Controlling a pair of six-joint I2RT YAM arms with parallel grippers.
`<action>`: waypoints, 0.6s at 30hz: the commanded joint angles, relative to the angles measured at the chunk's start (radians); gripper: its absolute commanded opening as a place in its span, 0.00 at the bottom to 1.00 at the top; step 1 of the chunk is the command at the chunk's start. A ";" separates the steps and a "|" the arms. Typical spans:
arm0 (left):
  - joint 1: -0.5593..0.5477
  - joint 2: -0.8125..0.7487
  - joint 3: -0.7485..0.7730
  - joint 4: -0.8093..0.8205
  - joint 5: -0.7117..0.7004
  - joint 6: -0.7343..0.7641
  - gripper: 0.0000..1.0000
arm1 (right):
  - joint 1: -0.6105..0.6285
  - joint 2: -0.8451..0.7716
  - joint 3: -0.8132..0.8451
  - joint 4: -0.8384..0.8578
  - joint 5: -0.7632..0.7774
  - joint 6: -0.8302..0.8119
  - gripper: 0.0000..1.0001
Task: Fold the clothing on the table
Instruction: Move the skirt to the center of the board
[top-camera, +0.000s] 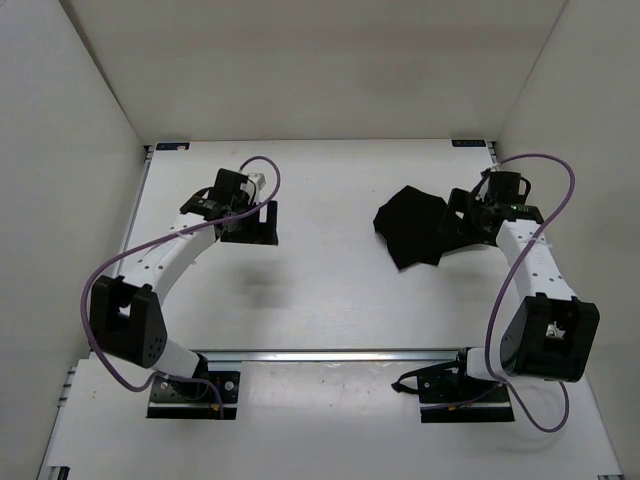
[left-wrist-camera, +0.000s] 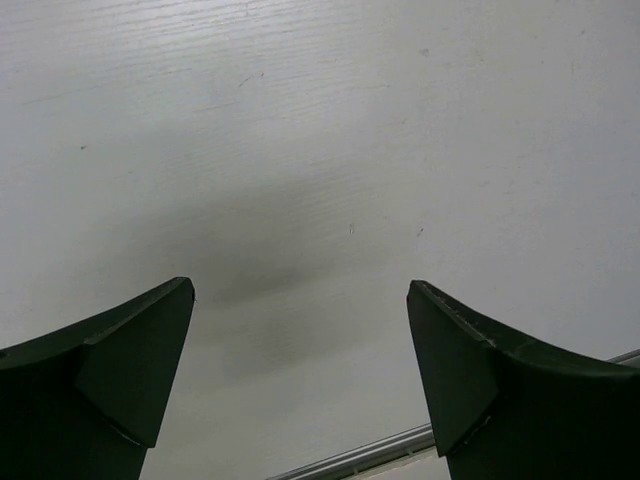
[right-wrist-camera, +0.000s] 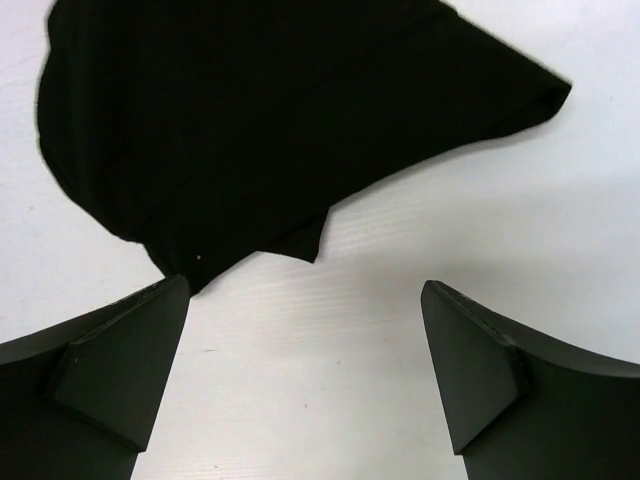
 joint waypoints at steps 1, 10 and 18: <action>0.007 -0.085 -0.034 0.024 -0.018 0.005 0.99 | -0.010 -0.042 -0.060 0.044 0.005 0.034 0.98; -0.007 -0.142 -0.091 0.027 -0.028 0.008 0.98 | -0.078 -0.048 -0.158 0.130 -0.041 0.067 0.98; 0.023 -0.176 -0.152 0.054 -0.006 -0.019 0.99 | -0.035 0.050 -0.143 0.187 -0.028 0.079 0.98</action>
